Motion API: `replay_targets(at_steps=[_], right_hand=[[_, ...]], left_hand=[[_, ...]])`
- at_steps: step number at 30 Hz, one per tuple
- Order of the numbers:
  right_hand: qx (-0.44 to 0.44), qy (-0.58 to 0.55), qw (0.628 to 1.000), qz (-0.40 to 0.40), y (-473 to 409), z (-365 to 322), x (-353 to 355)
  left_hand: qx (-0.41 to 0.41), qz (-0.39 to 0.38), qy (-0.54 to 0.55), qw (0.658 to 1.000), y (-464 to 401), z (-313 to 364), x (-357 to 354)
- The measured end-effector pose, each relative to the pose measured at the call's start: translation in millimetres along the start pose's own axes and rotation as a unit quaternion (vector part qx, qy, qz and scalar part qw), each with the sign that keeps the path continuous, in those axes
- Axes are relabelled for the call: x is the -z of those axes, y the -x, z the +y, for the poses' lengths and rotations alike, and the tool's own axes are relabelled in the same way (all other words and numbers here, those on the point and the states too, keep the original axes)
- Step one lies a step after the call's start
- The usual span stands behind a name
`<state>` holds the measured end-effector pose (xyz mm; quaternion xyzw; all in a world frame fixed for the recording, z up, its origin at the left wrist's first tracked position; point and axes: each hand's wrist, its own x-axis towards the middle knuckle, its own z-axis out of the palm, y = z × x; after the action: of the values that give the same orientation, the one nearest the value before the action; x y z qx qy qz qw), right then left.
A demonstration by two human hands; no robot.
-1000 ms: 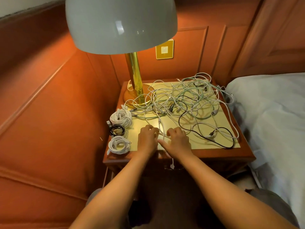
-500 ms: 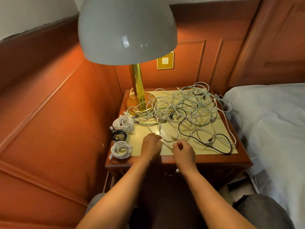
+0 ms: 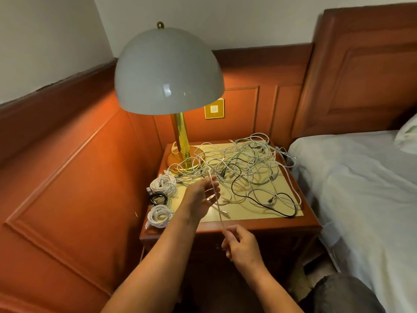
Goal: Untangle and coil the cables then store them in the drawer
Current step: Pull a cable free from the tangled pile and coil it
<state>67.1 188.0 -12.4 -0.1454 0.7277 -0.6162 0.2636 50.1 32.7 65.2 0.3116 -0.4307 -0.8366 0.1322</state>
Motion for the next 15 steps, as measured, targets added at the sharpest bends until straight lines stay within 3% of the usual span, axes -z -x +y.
replay_targets(at_steps=[4, 6, 10, 13, 15], right_hand=[[0.042, 0.038, 0.998, 0.010, 2.6, -14.8, 7.2], [0.054, 0.095, 0.994, 0.002, -2.1, -24.9, 16.2], [0.003, 0.166, 0.981, -0.100, -8.5, -51.4, 31.1], [-0.047, -0.022, 0.994, -0.092, -34.2, -80.4, 28.2], [-0.102, -0.171, 0.970, -0.139, -65.5, -103.2, 23.6]], left_hand=[[-0.054, -0.079, 0.016, 0.995, 17.4, 19.5, -4.4], [-0.071, -0.084, 0.013, 0.994, 21.4, 25.4, -3.0], [-0.113, -0.055, -0.074, 0.989, 23.9, 26.8, 7.9], [-0.155, -0.096, -0.157, 0.971, 28.1, 18.0, 7.0], [-0.164, -0.089, -0.199, 0.962, 30.2, 8.0, 3.4]])
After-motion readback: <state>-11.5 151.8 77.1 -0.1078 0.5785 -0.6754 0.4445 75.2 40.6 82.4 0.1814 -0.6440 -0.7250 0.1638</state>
